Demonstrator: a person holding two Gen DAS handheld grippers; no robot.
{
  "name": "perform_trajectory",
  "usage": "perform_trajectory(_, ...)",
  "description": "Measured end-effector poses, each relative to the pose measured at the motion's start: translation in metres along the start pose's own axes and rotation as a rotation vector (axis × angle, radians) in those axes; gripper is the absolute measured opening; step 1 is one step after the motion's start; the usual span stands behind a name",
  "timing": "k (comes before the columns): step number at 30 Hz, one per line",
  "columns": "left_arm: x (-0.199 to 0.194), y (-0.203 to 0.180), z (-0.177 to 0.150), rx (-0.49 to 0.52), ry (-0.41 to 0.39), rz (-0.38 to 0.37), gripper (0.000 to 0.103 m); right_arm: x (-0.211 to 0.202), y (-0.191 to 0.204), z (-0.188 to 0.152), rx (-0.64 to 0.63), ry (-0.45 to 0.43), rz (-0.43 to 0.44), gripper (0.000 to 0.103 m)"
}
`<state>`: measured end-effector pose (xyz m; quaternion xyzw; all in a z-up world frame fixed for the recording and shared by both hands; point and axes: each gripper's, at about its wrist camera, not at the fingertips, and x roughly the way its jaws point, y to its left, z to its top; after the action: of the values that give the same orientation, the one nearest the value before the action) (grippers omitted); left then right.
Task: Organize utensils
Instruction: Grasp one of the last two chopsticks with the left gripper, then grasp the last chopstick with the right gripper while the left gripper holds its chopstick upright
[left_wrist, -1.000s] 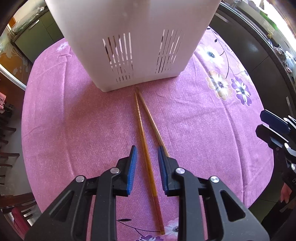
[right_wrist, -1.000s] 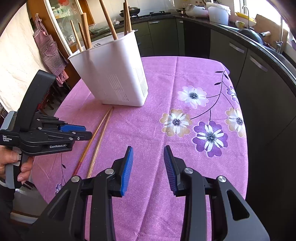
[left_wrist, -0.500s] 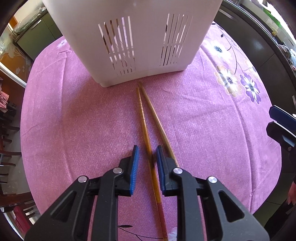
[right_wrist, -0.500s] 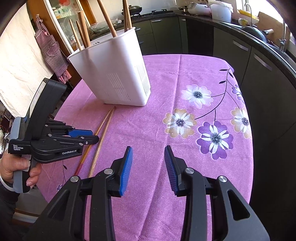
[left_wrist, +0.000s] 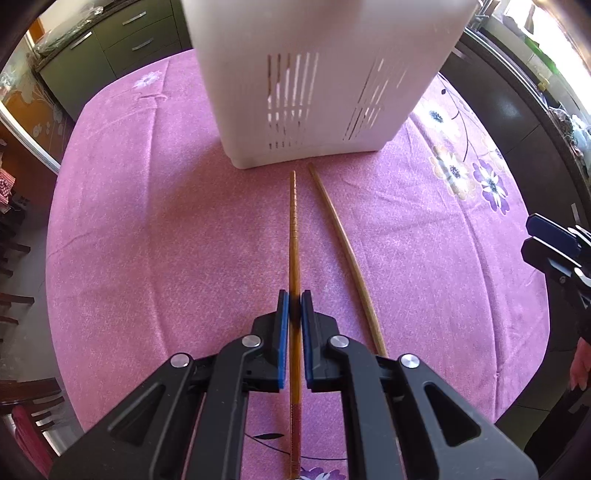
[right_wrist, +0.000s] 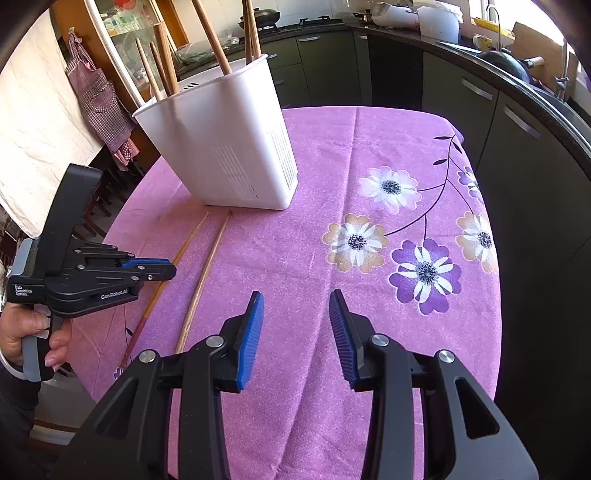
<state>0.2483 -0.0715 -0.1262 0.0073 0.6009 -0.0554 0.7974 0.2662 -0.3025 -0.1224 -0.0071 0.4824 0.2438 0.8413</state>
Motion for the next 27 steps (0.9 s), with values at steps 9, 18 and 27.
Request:
perform_trajectory(9, -0.067, 0.03, -0.029, -0.035, -0.148, -0.042, 0.007, 0.005, 0.017, 0.003, -0.031, 0.018, -0.002, 0.04)
perform_trajectory(18, -0.117, 0.038, -0.056, -0.027, -0.303, -0.042, 0.007, 0.029, 0.044, 0.013, -0.072, 0.07, -0.003, 0.042)
perform_trajectory(27, -0.127, 0.043, -0.076, -0.009, -0.35, -0.045, 0.007, 0.082, 0.08, 0.027, -0.092, 0.143, -0.031, 0.042)
